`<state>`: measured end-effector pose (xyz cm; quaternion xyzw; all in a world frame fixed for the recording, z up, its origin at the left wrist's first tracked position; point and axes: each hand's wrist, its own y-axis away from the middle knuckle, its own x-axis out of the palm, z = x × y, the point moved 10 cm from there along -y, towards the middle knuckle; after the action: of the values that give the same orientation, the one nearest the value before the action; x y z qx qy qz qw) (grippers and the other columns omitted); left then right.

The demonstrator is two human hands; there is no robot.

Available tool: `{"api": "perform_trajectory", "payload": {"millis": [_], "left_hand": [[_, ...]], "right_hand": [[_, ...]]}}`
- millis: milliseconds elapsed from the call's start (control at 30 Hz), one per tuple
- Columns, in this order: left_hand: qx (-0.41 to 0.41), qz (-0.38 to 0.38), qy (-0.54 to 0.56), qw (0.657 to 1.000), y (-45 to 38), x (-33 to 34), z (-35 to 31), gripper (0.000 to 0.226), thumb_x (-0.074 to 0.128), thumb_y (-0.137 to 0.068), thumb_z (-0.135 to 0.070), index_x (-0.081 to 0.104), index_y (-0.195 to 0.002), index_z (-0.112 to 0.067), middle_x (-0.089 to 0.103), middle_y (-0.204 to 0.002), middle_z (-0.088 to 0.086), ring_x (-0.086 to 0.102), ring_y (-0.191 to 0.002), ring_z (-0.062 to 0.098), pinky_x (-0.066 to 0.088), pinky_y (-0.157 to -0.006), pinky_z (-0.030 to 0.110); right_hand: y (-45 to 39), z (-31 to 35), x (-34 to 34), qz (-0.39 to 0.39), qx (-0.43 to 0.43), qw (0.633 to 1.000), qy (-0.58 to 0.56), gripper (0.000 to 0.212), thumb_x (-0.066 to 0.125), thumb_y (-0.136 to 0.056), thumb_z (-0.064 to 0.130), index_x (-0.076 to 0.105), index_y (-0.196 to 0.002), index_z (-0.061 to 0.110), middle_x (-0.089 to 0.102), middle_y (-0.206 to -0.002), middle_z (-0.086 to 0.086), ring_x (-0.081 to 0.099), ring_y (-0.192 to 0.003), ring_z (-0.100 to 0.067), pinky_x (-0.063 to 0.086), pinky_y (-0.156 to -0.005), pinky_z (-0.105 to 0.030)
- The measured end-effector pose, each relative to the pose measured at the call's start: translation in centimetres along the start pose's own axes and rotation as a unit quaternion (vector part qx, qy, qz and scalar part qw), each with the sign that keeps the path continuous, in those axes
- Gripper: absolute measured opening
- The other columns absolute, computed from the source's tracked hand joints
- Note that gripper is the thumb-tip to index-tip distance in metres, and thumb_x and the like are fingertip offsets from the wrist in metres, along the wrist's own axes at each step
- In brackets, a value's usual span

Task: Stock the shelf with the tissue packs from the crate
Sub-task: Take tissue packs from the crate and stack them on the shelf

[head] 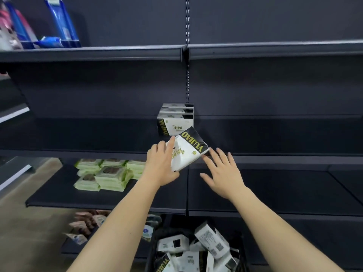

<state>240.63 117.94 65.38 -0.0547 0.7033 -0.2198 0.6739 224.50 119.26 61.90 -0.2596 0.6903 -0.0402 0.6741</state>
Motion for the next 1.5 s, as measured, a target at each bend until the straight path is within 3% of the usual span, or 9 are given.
{"api": "perform_trajectory", "payload": {"millis": [167,267,467,700,933,1033,1133,1333,1500], "left_hand": [[0.025,-0.069,0.02,0.997,-3.7,-2.1,0.6,0.108,0.075,-0.06,-0.037,0.001,-0.137,-0.023,0.046,-0.121,0.015,0.045,-0.104,0.034,0.039,-0.089,0.041],[0.033,-0.089,0.031,0.995,-5.8,-2.6,0.6,0.113,0.079,-0.053,-0.034,0.006,-0.139,-0.021,0.049,-0.119,0.018,0.048,-0.102,0.037,0.043,-0.087,0.046],[0.031,-0.119,0.087,0.989,-8.3,-2.9,0.7,0.11,0.08,-0.052,-0.033,0.013,-0.138,-0.021,0.051,-0.114,0.02,0.05,-0.097,0.04,0.046,-0.079,0.046],[0.007,-0.115,0.099,0.988,-9.6,-1.5,0.8,0.11,0.077,-0.061,-0.04,0.0,-0.138,-0.026,0.044,-0.126,0.016,0.045,-0.107,0.035,0.042,-0.087,0.044],[-0.011,-0.072,0.157,0.985,-9.9,0.7,1.5,0.121,0.077,-0.068,-0.046,-0.007,-0.15,-0.013,0.039,-0.133,0.018,0.043,-0.114,0.033,0.039,-0.095,0.041],[-0.024,-0.032,0.146,0.988,-9.9,1.4,1.9,0.134,0.074,-0.064,-0.062,-0.016,-0.148,-0.01,0.035,-0.139,0.015,0.042,-0.121,0.031,0.043,-0.094,0.043],[-0.016,-0.021,0.123,0.992,-9.9,1.3,2.4,0.137,0.07,-0.062,-0.069,-0.018,-0.148,-0.009,0.035,-0.141,0.012,0.043,-0.121,0.029,0.043,-0.092,0.042],[-0.049,-0.06,0.086,0.993,-10.1,0.4,5.0,0.132,0.069,-0.066,-0.066,-0.017,-0.148,-0.009,0.027,-0.148,0.014,0.037,-0.128,0.032,0.039,-0.098,0.045],[-0.02,-0.103,0.034,0.994,-10.2,0.1,5.9,0.132,0.08,-0.053,-0.063,-0.002,-0.146,-0.017,0.031,-0.148,0.023,0.041,-0.128,0.04,0.038,-0.099,0.054]], "right_hand": [[-3.8,-1.6,-1.0,0.03,0.057,0.995,-0.071,0.091,-0.003,-0.074,0.068,0.026,-0.148,0.022,0.016,-0.157,-0.002,0.006,-0.145,-0.024,0.004,-0.115,-0.044],[-5.7,-2.2,-1.1,0.031,0.104,0.986,-0.125,0.08,0.01,-0.085,0.072,0.027,-0.147,0.024,0.014,-0.157,0.002,0.0,-0.144,-0.021,0.001,-0.116,-0.042],[-9.2,-2.2,0.0,0.039,0.163,0.954,-0.247,0.074,0.026,-0.092,0.064,0.019,-0.15,0.018,0.015,-0.157,-0.001,0.002,-0.144,-0.02,0.005,-0.116,-0.041],[-11.7,-1.5,1.7,0.045,0.207,0.868,-0.449,0.07,0.048,-0.085,0.063,0.037,-0.14,0.019,0.034,-0.147,-0.002,0.011,-0.141,-0.024,0.018,-0.113,-0.043],[-12.7,-1.6,3.5,0.036,0.257,0.753,-0.605,0.067,0.075,-0.076,0.036,0.04,-0.127,0.009,0.058,-0.118,0.004,0.056,-0.108,-0.014,0.046,-0.072,-0.019],[-13.4,-1.8,2.4,0.016,0.244,0.765,-0.596,0.063,0.074,-0.079,0.023,0.035,-0.127,0.01,0.055,-0.113,0.004,0.055,-0.1,-0.011,0.043,-0.063,-0.014],[-14.6,-2.2,0.3,-0.005,0.21,0.805,-0.554,0.063,0.073,-0.08,0.019,0.036,-0.13,0.011,0.055,-0.117,0.0,0.054,-0.102,-0.014,0.045,-0.068,-0.018],[-17.3,-1.7,-1.6,0.068,0.114,0.957,-0.259,0.068,0.065,-0.084,0.032,0.029,-0.142,0.023,0.043,-0.137,-0.008,0.042,-0.124,-0.03,0.037,-0.099,-0.043],[-18.2,0.5,-0.1,0.132,0.044,0.978,-0.156,0.071,0.06,-0.088,0.037,0.022,-0.148,0.03,0.039,-0.146,-0.004,0.032,-0.134,-0.029,0.025,-0.106,-0.042]]}}
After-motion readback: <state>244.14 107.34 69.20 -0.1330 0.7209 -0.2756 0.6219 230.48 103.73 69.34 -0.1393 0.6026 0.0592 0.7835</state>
